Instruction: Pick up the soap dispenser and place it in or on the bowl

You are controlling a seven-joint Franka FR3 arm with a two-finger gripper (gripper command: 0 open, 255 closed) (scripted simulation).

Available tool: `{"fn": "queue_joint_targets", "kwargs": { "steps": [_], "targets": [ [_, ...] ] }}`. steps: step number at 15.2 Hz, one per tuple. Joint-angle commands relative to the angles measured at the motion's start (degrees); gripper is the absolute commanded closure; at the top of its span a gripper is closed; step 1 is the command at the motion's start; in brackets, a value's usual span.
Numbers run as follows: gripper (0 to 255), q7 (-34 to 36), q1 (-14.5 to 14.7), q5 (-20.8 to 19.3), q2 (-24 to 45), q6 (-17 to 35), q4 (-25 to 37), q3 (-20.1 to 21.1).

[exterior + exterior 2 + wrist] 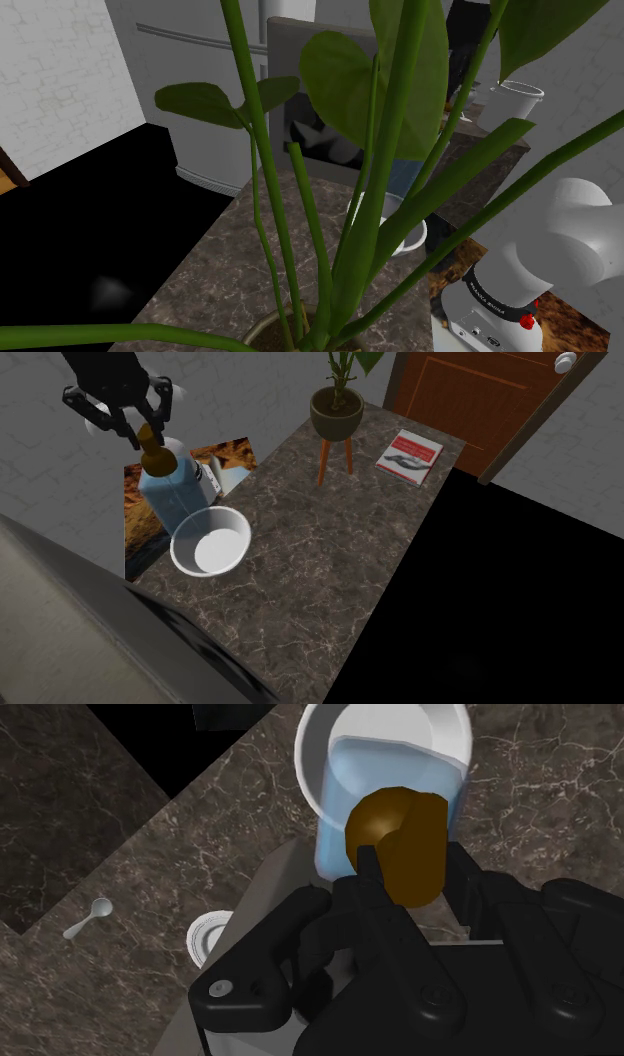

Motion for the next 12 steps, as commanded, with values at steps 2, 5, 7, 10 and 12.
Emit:
{"fn": "queue_joint_targets", "kwargs": {
  "steps": [2,5,7,10,12],
  "targets": [
    [255,0.1,0.1,0.1,-0.9,2.1,-3.0,0.0],
    [255,0.2,0.3,0.2,-1.7,4.1,-5.8,0.1],
    [255,0.3,0.3,0.4,-2.2,5.4,-7.6,0.2],
    [255,0.4,0.5,0.5,-2.9,7.4,-10.3,0.4],
    [255,0.5,0.6,0.6,-3.3,8.8,-12.0,0.5]
  ]
}}
